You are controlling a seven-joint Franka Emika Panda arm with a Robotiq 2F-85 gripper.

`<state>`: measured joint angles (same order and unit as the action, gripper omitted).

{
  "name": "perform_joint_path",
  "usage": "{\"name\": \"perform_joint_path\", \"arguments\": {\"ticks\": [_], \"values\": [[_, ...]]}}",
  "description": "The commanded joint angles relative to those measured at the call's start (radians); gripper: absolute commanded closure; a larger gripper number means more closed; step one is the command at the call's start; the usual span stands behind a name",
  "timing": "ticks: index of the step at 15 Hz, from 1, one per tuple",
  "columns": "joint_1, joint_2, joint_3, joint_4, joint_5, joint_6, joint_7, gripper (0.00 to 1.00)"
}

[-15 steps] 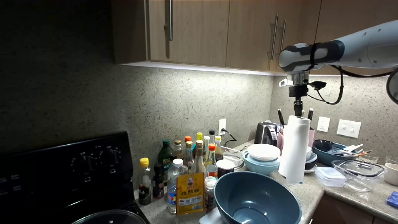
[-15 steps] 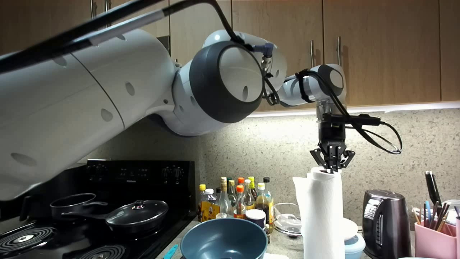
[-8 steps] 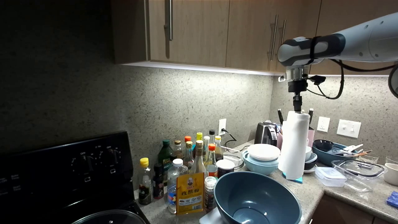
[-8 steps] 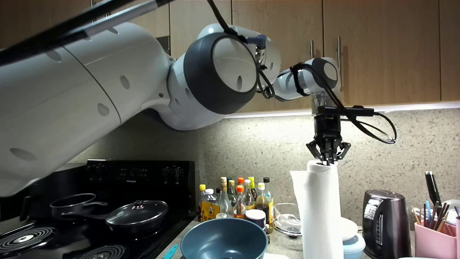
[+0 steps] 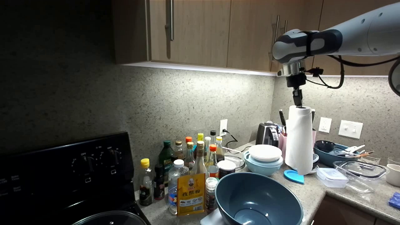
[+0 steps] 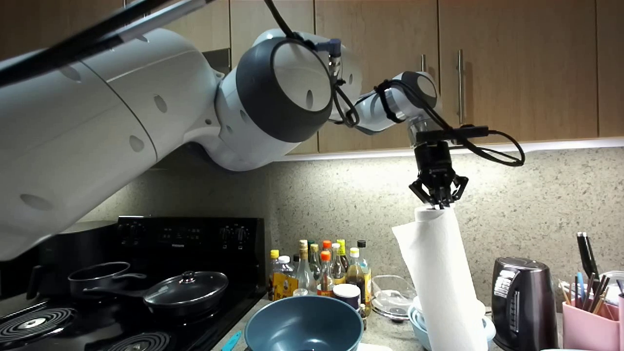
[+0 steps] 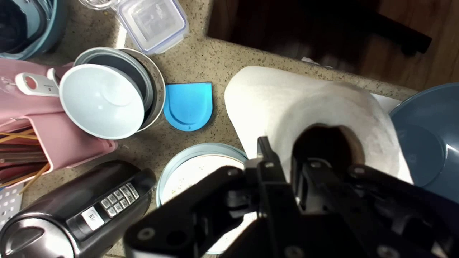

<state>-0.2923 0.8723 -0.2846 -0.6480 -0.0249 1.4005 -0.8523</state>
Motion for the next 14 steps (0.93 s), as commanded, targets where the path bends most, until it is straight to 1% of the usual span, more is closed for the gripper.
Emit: {"name": "perform_joint_path", "arguments": {"ticks": [1, 7, 14], "values": [[0.053, -0.064, -0.031, -0.071, -0.052, -0.010, 0.024, 0.97], [0.091, -0.084, -0.052, -0.077, -0.074, -0.008, 0.017, 0.97], [0.098, -0.104, -0.055, -0.104, -0.061, -0.008, 0.003, 0.97]]}}
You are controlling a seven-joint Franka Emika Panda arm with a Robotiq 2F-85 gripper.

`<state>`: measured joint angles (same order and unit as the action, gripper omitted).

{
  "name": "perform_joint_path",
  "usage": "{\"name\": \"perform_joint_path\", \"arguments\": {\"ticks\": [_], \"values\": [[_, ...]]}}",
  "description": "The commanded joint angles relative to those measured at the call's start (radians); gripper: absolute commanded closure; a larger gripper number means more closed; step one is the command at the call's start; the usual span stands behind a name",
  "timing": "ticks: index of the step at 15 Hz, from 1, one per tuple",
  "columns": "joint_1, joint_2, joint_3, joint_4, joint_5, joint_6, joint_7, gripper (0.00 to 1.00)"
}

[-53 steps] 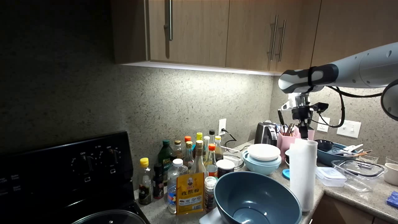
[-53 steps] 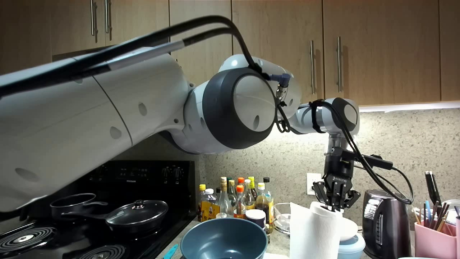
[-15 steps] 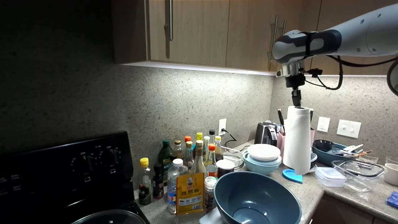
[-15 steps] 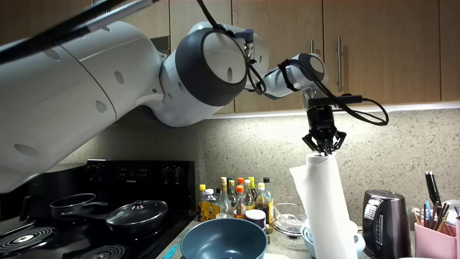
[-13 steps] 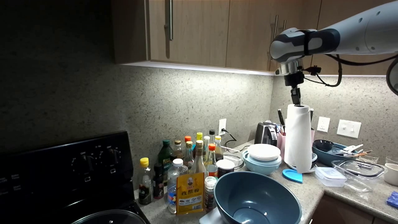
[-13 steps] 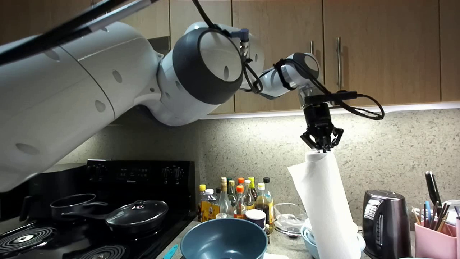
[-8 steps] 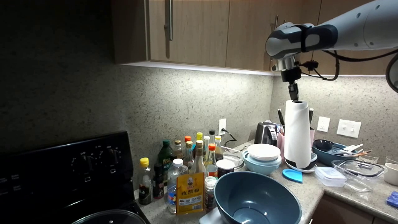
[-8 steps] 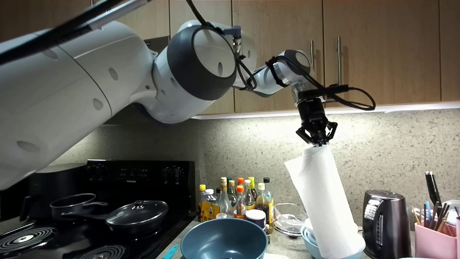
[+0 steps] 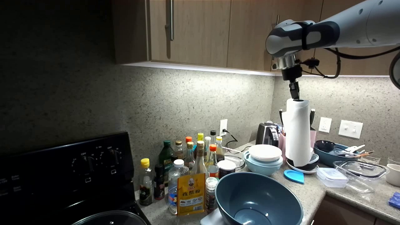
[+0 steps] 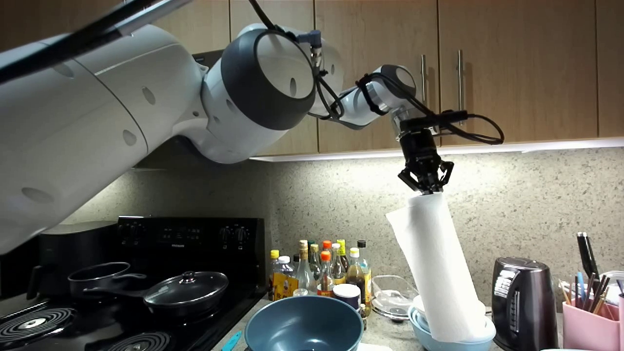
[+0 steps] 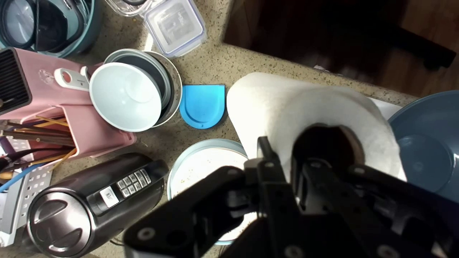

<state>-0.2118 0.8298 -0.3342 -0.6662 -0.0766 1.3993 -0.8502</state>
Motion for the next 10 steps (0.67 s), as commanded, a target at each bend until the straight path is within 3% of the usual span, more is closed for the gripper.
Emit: {"name": "perform_joint_path", "arguments": {"ticks": [1, 5, 10], "values": [[0.017, -0.067, -0.004, -0.094, -0.009, -0.006, -0.003, 0.97], [0.030, -0.133, -0.011, -0.182, -0.023, 0.027, -0.010, 0.97], [0.061, -0.272, -0.024, -0.374, -0.039, 0.069, 0.012, 0.97]]}}
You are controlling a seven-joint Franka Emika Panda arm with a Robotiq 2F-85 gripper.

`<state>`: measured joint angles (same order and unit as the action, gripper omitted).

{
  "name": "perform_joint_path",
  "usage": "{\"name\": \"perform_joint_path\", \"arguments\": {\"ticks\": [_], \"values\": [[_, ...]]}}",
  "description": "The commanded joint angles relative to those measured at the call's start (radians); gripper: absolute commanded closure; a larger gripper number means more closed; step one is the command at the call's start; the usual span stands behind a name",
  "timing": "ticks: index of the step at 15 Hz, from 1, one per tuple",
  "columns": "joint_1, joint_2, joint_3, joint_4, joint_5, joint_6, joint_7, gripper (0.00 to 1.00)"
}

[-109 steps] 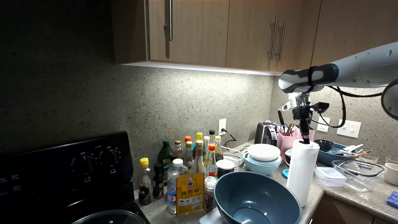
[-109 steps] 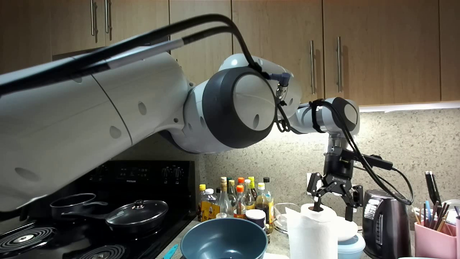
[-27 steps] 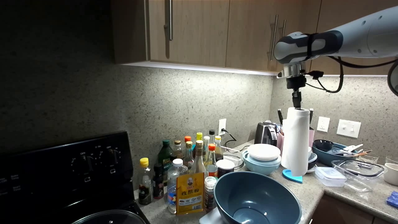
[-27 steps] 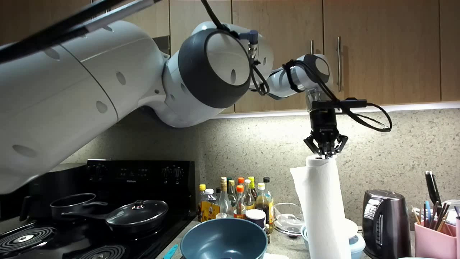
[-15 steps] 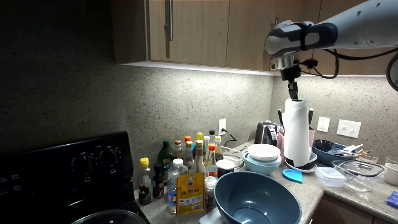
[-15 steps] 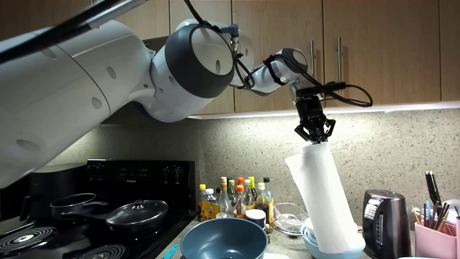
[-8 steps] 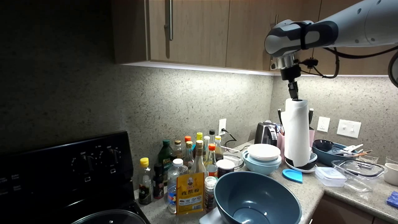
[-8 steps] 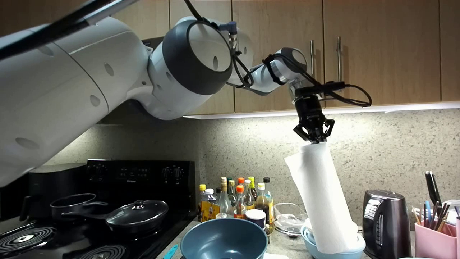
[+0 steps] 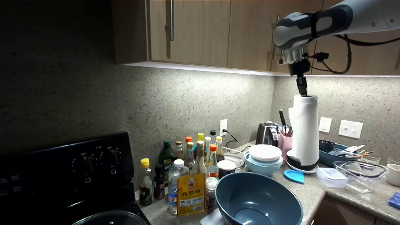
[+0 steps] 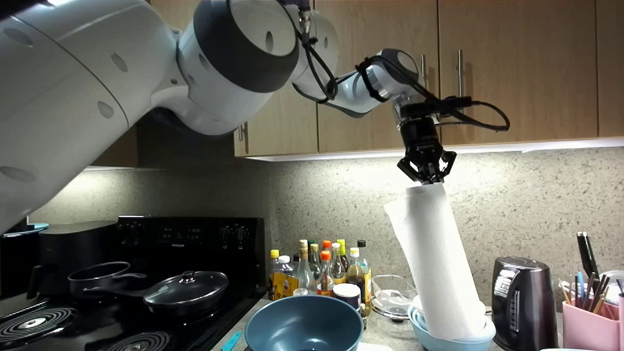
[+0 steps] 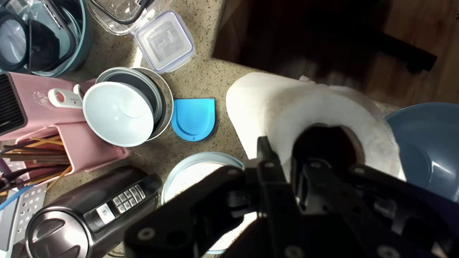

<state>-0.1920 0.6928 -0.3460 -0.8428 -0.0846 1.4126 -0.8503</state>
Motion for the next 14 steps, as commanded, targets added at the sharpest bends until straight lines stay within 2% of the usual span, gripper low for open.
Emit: {"name": "perform_joint_path", "arguments": {"ticks": [1, 13, 14], "values": [[0.048, -0.162, -0.015, -0.235, -0.035, 0.063, 0.016, 0.97], [0.133, -0.493, -0.023, -0.726, -0.109, 0.191, 0.080, 0.97], [0.067, -0.515, 0.062, -0.746, -0.138, 0.194, 0.097, 0.97]]}}
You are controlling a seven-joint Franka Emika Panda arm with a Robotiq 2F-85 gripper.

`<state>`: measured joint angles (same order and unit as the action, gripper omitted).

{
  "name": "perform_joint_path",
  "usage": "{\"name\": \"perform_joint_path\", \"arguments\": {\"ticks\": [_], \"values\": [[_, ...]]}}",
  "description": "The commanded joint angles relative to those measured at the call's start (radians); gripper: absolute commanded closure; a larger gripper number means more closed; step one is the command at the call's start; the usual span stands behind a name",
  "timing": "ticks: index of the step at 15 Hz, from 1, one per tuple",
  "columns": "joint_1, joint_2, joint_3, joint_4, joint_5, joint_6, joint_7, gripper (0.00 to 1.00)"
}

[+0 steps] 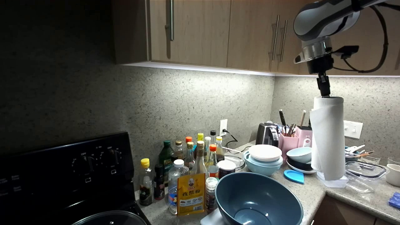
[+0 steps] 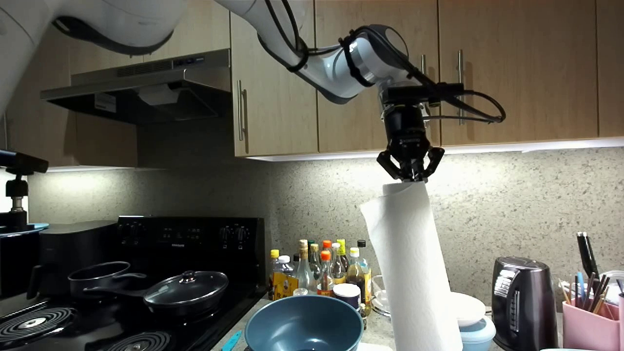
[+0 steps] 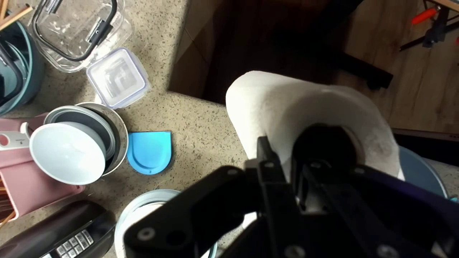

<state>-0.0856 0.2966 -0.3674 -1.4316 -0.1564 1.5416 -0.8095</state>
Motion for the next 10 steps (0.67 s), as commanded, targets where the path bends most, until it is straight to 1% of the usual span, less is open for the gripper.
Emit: {"name": "perform_joint_path", "arguments": {"ticks": [1, 6, 10], "values": [[-0.042, -0.136, 0.092, -0.184, -0.078, 0.075, 0.061, 0.97], [-0.055, -0.194, 0.152, -0.263, -0.146, 0.103, 0.091, 0.97], [-0.054, -0.210, 0.180, -0.282, -0.175, 0.111, 0.088, 0.97]]}}
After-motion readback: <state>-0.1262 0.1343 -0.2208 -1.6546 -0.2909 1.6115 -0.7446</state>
